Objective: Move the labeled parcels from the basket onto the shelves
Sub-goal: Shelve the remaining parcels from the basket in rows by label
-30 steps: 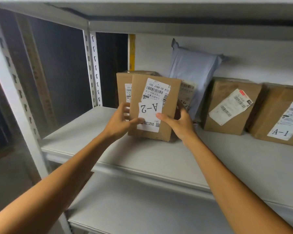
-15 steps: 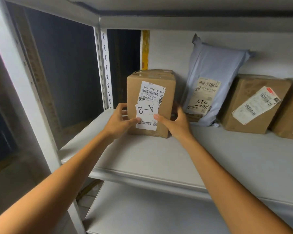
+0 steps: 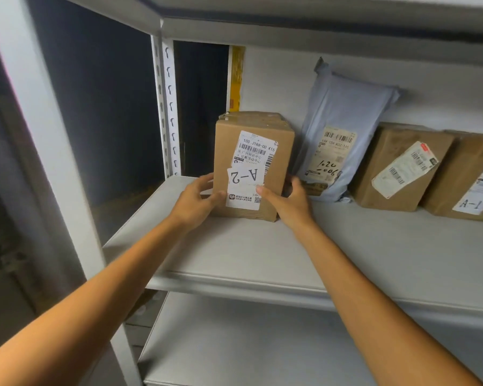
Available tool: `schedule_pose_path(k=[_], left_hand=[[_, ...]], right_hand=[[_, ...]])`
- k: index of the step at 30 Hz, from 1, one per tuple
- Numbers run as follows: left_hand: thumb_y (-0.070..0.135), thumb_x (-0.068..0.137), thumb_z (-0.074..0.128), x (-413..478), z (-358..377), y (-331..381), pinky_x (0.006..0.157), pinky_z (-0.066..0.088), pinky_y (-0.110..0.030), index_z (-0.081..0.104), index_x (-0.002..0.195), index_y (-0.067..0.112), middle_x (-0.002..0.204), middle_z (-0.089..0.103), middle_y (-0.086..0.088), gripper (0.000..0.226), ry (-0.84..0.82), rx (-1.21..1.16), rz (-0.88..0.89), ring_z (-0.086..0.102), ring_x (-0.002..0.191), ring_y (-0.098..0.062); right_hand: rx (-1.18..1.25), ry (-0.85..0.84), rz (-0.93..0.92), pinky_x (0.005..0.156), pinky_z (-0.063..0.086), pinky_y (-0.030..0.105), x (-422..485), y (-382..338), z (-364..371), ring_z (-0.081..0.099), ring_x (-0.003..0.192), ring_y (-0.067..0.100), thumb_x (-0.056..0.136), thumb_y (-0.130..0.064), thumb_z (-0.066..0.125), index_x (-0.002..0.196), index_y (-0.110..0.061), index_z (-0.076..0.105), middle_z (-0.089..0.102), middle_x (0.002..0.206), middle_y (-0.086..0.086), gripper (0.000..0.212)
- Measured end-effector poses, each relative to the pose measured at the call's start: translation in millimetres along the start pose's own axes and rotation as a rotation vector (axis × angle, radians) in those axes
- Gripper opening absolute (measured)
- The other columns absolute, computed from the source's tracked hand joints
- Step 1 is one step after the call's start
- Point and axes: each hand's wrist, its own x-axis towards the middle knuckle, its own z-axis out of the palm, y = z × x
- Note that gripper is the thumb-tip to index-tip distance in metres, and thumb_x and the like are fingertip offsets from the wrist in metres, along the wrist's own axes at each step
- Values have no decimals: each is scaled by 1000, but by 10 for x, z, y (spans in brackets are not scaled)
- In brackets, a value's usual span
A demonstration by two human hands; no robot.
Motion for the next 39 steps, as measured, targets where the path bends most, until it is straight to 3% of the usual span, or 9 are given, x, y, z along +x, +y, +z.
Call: schedule_pose_path(k=[4,8,12,16,18,20,24,33,39], left_hand=[[17,99,49,-194,-43,129,87,50,-29,52,132,16,128,59,-4,33,-14,66,-52,57,112,-22],[14,96,52,-443,-8,292,72,50,-21,53,127,15,123,60,-5,31,27,200,-45,59,100,-20],[22,94,54,-734,222,495,94,49,-40,53,130,14,132,58,-9,37,59,470,23,59,111,-28],[22,95,56,-930,641,823,109,35,-43,47,137,18,149,40,-8,44,-162,627,59,39,135,-31],[21,95,56,-988,912,985,109,33,-38,47,137,16,145,44,-6,43,-218,646,124,40,133,-27],[21,95,57,-1041,1217,1140,104,35,-30,45,139,14,135,50,-2,46,-263,632,162,46,125,-21],[24,95,57,-1033,1967,1425,109,36,-38,41,142,18,148,41,-9,50,-383,652,239,41,134,-26],[32,95,54,-1374,4275,2180,108,31,-37,31,146,26,149,39,-7,56,-783,555,534,38,134,-28],[26,96,55,-1979,5614,2822,107,31,-26,30,147,23,148,38,-7,56,-1094,352,744,39,133,-23]], right_hand=[[-50,-122,42,95,51,45,-176,-129,-109,60,111,17,57,-62,68,129,-28,49,61,125,-4,82],[-109,-174,20,100,36,26,-322,-156,-337,43,132,18,90,-33,64,148,-13,34,44,146,5,68],[-252,-227,-39,103,34,28,-555,-134,-737,40,136,19,90,-38,63,144,-19,42,42,149,3,61],[-352,-234,-47,98,36,25,-786,-126,-1271,46,124,15,91,-37,62,145,-19,41,42,149,2,60],[-371,-200,-26,90,35,22,-903,-88,-1571,49,112,12,92,-35,61,145,-19,40,42,148,2,59],[-405,-161,-3,92,35,23,-1038,-22,-1881,48,118,14,92,-37,61,146,-19,38,39,150,2,61],[-469,-55,26,105,34,29,-1332,136,-2605,39,135,22,91,-40,62,148,-19,36,36,153,2,66],[-551,379,232,111,34,35,-2356,502,-4590,35,138,23,91,-39,63,148,-19,35,35,152,5,67],[-564,639,461,99,31,24,-3308,639,-5652,33,140,23,94,-36,58,150,-21,30,32,154,4,64]])
